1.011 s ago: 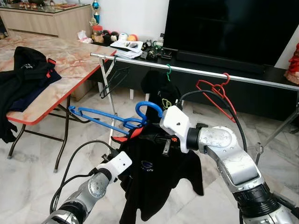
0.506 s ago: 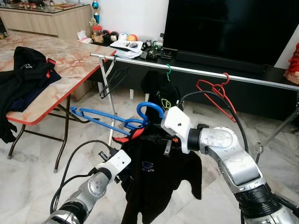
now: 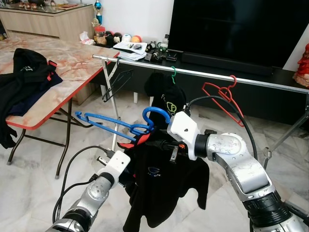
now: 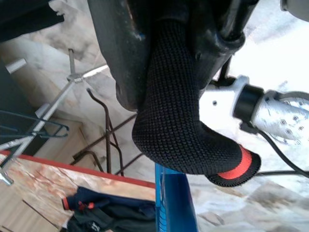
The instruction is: Hang hanger
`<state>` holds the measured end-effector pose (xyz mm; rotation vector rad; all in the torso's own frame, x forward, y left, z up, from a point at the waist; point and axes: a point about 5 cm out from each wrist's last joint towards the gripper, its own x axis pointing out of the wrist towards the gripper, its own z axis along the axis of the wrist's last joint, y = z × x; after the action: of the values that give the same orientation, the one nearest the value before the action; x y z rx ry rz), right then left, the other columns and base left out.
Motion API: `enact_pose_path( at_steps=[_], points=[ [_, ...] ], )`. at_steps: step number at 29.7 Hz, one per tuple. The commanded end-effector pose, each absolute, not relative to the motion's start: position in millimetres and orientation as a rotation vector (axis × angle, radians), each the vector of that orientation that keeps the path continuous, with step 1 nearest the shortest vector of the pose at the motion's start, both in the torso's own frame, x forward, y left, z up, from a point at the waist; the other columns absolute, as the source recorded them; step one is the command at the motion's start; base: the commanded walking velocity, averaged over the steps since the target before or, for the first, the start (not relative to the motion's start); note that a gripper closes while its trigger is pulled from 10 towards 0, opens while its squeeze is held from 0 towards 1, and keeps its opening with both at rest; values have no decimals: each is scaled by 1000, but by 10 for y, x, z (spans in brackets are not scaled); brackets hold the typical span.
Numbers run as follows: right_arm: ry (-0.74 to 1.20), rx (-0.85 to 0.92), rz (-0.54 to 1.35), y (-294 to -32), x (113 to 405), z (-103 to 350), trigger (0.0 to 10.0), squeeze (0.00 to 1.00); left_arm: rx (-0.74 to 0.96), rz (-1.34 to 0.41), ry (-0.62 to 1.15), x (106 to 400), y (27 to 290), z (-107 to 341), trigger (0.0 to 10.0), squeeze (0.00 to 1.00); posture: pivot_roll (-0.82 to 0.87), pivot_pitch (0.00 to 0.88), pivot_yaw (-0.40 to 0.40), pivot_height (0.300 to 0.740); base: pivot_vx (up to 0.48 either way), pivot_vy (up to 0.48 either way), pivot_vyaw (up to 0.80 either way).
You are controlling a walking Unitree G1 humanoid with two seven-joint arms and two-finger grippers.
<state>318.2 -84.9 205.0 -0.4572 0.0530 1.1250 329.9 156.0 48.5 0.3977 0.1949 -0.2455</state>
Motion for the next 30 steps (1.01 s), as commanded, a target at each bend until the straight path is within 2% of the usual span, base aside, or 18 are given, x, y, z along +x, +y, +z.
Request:
enact_pose_path(
  at_steps=[1, 8, 12, 17, 22, 25, 30],
  points=[
    [70, -435, 1046, -1051, 3270, 2004, 0, 0, 340, -240, 231, 3273, 1591, 440, 0, 0, 102, 30, -64, 740, 0, 0, 0],
    [162, -383, 929, -1455, 3346, 1789, 0, 0, 256, -236, 257, 3249, 1634, 412, 0, 0, 100, 31, -62, 740, 0, 0, 0],
    [135, -315, 942, -1510, 3331, 1777, 0, 0, 227, -232, 268, 3242, 1652, 402, 0, 0, 98, 33, -59, 740, 0, 0, 0],
    [17, -41, 1105, -1590, 3172, 1793, 0, 0, 200, -234, 282, 3235, 1683, 394, 0, 0, 104, 32, -57, 740, 0, 0, 0],
    [23, 126, 1261, -1705, 2985, 1723, 0, 0, 196, -243, 287, 3228, 1701, 391, 0, 0, 106, 31, -57, 740, 0, 0, 0],
    [108, 76, 1340, -1802, 2868, 1581, 0, 0, 195, -246, 291, 3227, 1708, 391, 0, 0, 108, 32, -55, 740, 0, 0, 0],
    [388, -273, 1303, -2065, 2822, 1205, 0, 0, 192, -253, 300, 3212, 1718, 377, 0, 0, 106, 33, -50, 740, 0, 0, 0]
  ],
)
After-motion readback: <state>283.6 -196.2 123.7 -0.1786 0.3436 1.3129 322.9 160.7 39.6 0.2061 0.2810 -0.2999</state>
